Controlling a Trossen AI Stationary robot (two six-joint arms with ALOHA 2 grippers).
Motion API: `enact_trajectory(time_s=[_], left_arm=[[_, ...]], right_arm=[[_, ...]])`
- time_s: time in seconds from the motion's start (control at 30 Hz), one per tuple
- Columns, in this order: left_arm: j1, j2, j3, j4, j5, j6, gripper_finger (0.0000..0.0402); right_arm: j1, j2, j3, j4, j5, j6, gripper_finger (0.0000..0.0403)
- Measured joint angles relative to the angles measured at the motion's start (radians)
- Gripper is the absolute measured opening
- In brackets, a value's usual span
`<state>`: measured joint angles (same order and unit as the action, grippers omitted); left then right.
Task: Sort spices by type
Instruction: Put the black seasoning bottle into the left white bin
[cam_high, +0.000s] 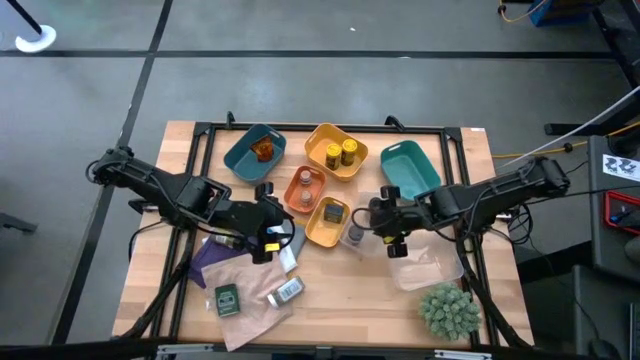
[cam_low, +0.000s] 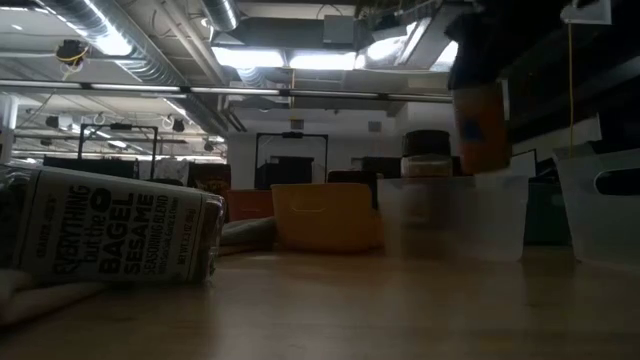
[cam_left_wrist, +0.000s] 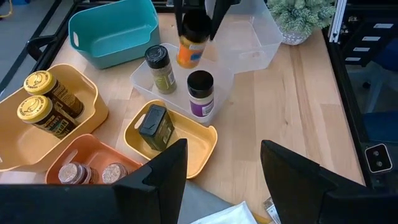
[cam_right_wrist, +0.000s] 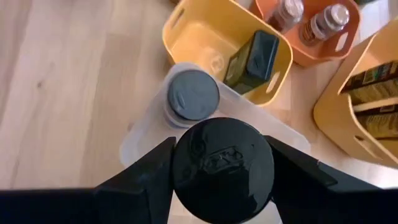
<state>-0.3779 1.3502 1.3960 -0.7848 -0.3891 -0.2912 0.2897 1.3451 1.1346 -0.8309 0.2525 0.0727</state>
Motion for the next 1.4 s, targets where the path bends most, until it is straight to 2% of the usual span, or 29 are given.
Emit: enact_trajectory(time_s=[0.37,0.67,0.97,1.4], left_arm=[[0.000,0.000,0.000,0.011,0.000,0.003,0.0186],[0.000,0.000,0.000,0.011,0.000,0.002,0.0186],[0.000,0.000,0.000,0.010,0.000,0.003,0.0186],[0.000,0.000,0.000,0.011,0.000,-0.001,0.0186]], right_arm=[[-0.081,-0.019,-0.228,0.211,-0.001,0.003,0.0211],[-0.134,-0.019,-0.269,0.211,0.031,0.009,0.0211],[-0.140,-0.020,-0.318,0.245,0.051,0.051,0.0211],[-0.140,-0.019,-0.322,0.222,0.070,0.051,0.0243]])
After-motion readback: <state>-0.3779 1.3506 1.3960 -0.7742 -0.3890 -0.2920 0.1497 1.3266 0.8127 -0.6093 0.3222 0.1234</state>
